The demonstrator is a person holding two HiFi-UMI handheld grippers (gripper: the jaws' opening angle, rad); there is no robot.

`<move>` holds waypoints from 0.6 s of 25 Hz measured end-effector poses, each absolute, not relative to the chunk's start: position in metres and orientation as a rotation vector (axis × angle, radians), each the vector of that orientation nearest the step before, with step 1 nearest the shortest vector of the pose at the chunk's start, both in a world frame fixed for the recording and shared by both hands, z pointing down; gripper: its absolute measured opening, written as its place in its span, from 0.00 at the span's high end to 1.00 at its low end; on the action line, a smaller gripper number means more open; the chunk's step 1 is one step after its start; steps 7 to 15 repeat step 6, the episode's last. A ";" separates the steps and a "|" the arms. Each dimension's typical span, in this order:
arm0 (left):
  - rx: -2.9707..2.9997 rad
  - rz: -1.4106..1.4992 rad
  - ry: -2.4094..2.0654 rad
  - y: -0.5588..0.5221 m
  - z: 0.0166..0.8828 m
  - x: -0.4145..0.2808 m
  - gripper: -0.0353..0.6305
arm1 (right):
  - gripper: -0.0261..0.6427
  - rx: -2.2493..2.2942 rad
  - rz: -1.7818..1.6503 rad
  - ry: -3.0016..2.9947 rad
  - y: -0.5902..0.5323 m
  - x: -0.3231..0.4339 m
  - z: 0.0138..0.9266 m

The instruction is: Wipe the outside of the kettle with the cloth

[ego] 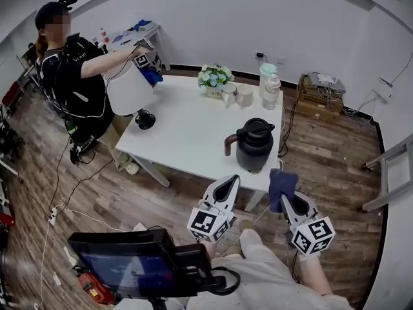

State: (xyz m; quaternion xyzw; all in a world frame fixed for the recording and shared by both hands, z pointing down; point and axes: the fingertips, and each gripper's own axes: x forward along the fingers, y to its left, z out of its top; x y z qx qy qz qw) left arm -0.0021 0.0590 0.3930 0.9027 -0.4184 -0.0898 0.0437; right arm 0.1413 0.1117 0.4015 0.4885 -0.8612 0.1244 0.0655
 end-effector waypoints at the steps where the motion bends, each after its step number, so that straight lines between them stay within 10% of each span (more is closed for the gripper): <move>1: 2.759 -0.274 -1.282 0.061 0.394 -0.002 0.94 | 0.89 1.473 0.374 -2.599 0.112 0.142 0.402; 15: 2.753 -0.271 -1.296 0.069 0.394 -0.003 0.94 | 0.89 1.481 0.374 -2.598 0.117 0.144 0.402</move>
